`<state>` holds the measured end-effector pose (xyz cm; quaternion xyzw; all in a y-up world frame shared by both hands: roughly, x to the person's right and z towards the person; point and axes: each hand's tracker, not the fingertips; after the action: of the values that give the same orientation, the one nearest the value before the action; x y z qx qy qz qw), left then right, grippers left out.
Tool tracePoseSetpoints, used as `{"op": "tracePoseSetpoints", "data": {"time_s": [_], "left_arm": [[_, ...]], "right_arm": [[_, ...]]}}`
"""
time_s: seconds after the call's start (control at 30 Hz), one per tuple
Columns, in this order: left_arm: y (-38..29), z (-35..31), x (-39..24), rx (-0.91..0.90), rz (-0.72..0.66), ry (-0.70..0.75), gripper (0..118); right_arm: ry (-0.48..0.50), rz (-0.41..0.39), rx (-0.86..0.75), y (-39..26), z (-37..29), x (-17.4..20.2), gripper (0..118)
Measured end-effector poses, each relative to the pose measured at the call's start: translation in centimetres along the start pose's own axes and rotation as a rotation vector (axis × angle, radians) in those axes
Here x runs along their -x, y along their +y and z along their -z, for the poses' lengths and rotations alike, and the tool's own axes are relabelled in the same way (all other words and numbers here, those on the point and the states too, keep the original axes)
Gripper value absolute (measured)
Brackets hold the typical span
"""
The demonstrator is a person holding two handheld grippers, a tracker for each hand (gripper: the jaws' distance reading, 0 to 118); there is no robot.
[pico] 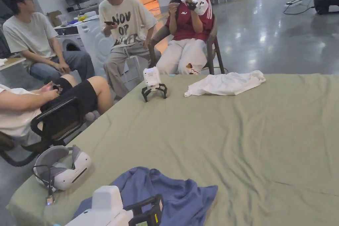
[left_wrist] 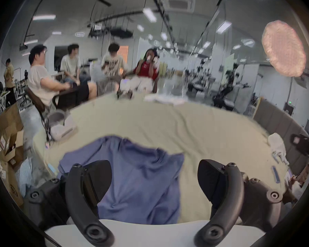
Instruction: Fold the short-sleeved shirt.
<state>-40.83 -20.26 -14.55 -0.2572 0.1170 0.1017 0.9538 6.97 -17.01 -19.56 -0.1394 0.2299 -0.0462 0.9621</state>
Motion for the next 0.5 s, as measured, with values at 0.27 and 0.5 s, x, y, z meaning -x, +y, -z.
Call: {"op": "tracePoseSetpoints", "data": {"time_s": [0.27,0.5], "left_arm": [[-3.8,16.0,5.3,0.324,0.018,0.089,100],[-4.6,18.0,6.3,0.401,-0.026,0.087,60]], "right_arm": [[-0.033,-0.028,0.161,-3.1,-0.7,-0.1,1],[-0.098,0.063,0.252,-5.5,-2.3,-2.5,1]]}}
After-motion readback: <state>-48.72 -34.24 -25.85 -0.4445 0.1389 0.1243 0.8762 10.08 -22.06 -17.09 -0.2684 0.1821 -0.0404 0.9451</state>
